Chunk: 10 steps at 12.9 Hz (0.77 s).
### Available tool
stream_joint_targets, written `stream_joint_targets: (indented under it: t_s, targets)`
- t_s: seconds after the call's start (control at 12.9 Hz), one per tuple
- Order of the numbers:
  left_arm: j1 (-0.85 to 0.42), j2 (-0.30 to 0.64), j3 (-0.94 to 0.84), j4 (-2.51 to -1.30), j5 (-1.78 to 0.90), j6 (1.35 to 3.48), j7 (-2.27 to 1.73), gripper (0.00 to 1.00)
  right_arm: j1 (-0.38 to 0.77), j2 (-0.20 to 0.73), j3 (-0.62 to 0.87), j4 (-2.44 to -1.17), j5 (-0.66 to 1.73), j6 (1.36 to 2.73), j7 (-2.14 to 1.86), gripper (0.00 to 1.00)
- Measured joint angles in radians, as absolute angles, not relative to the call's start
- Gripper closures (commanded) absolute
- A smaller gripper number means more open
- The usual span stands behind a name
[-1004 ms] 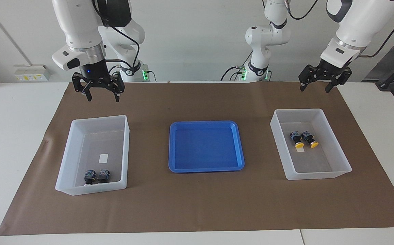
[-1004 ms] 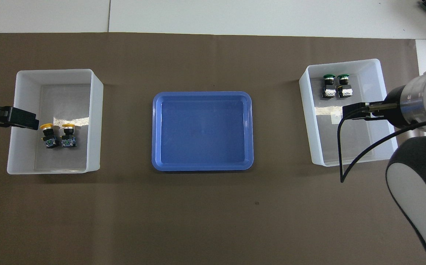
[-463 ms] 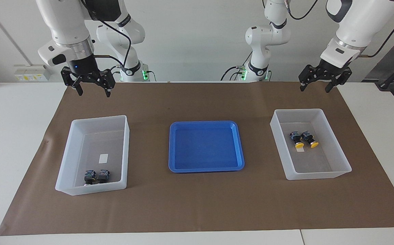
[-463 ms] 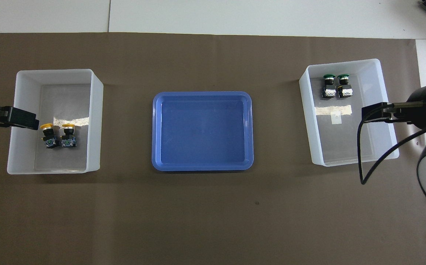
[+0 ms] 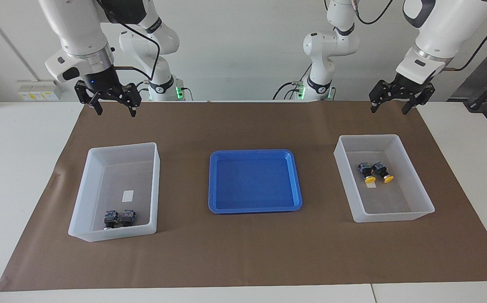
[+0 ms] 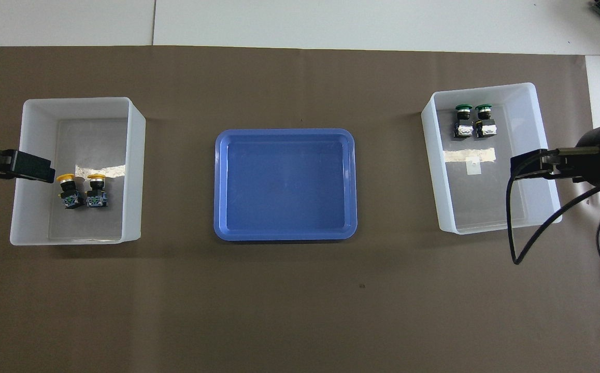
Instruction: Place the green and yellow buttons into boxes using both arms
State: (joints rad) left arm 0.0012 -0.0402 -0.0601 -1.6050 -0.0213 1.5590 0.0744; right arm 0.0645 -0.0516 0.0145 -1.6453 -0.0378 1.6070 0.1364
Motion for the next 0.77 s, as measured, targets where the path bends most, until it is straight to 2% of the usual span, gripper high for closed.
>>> stream_joint_targets:
  t_s: [0.77]
  targets:
    - [0.001, -0.040, -0.060, -1.605, -0.021, 1.559, 0.074, 0.00, 0.064, -0.052, 0.010, -1.648, -0.025, 1.601, 0.119, 0.00]
